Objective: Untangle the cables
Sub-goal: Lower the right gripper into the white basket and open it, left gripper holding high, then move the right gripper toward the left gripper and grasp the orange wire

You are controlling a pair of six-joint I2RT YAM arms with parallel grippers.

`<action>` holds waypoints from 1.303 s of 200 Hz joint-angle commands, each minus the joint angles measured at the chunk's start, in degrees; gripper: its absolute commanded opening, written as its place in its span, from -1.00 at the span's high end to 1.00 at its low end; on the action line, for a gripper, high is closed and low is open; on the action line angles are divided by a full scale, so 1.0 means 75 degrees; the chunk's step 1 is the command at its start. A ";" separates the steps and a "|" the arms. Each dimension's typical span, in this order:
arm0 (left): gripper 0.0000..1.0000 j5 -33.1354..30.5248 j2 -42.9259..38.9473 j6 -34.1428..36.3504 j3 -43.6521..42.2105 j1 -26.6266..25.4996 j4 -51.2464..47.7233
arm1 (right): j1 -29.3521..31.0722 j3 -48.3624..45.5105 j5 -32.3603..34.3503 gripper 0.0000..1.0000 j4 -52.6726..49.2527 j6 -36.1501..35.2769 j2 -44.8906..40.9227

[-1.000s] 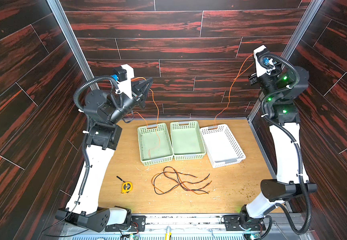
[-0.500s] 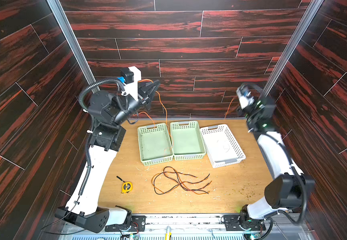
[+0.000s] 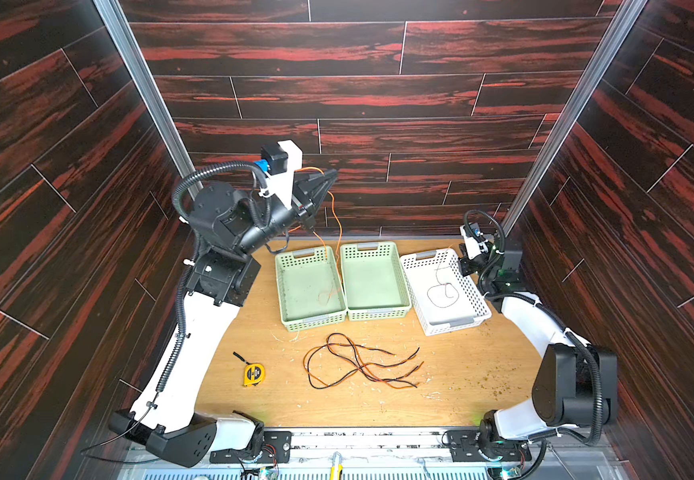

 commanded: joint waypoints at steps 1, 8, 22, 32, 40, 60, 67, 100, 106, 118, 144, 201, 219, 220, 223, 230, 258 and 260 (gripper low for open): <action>1.00 -0.0037 -0.0196 0.0165 -0.0075 -0.0158 -0.0126 | 0.0023 -0.0208 -0.0041 1.00 -0.0005 0.0362 -0.0181; 1.00 -0.0042 -0.0218 0.0226 -0.0131 -0.0227 -0.0159 | 0.0022 -0.0232 -0.0094 1.00 -0.0190 0.0468 -0.0139; 1.00 -0.0077 -0.0260 0.0292 -0.0243 -0.0325 -0.0159 | 0.0016 -0.0376 -0.0026 0.75 -0.0377 0.0623 -0.0027; 1.00 -0.0094 -0.0269 0.0288 -0.0271 -0.0377 -0.0157 | 0.0019 -0.0448 0.0285 0.36 -0.0524 0.0726 0.0047; 1.00 -0.0099 -0.0263 0.0283 -0.0269 -0.0412 -0.0159 | 0.0017 -0.0417 0.0462 0.19 -0.0713 0.0801 0.0065; 1.00 -0.0107 -0.0261 0.0327 -0.0280 -0.0517 -0.0239 | 0.0017 -0.0265 0.0484 -0.27 -0.1252 0.0565 -0.0252; 1.00 -0.0129 -0.0269 0.0357 -0.0315 -0.0542 -0.0257 | 0.0017 -0.0222 0.0442 -0.63 -0.1425 0.0425 -0.0389; 1.00 -0.0188 -0.0261 0.0396 -0.0401 -0.0649 -0.0241 | 0.0013 0.0213 0.0955 -0.91 -0.2447 -0.0149 -0.0439; 1.00 -0.0188 -0.0266 0.0383 -0.0398 -0.0659 -0.0241 | 0.0018 0.0322 0.1042 -0.91 -0.2735 -0.0196 -0.0428; 1.00 -0.0198 -0.0239 0.0382 -0.0406 -0.0682 -0.0241 | 0.0020 0.0604 0.1193 -0.91 -0.3416 -0.0310 -0.0398; 1.00 -0.0199 -0.0232 0.0371 -0.0470 -0.0731 -0.0241 | 0.0013 0.0834 0.1042 -0.86 -0.4328 -0.0391 -0.0766; 1.00 -0.0244 -0.0087 0.0391 -0.0482 -0.0912 -0.0171 | 0.1190 -0.1197 -0.5110 -0.35 -0.2452 -0.0160 -0.3226; 1.00 -0.0278 -0.0055 0.0432 -0.0487 -0.0994 -0.0171 | 0.2311 -0.1873 -0.5579 -0.32 -0.0743 0.0458 -0.3457; 1.00 -0.0273 -0.0058 0.0431 -0.0485 -0.0992 -0.0171 | 0.2362 -0.1892 -0.5593 -0.32 -0.0669 0.0507 -0.3453; 1.00 -0.0286 -0.0050 0.0437 -0.0502 -0.1009 -0.0171 | 0.2515 -0.1924 -0.5635 -0.31 -0.0428 0.0626 -0.3414; 1.00 -0.0300 -0.0060 0.0452 -0.0515 -0.1040 -0.0171 | 0.2865 -0.1934 -0.5666 -0.31 -0.0043 0.0797 -0.3296; 1.00 -0.0324 -0.0065 0.0480 -0.0511 -0.1193 -0.0139 | 0.3886 -0.1803 -0.5195 -0.40 0.0983 0.0856 -0.2522; 1.00 -0.0323 -0.0062 0.0477 -0.0519 -0.1201 -0.0137 | 0.3912 -0.1810 -0.5149 -0.41 0.1115 0.0906 -0.2471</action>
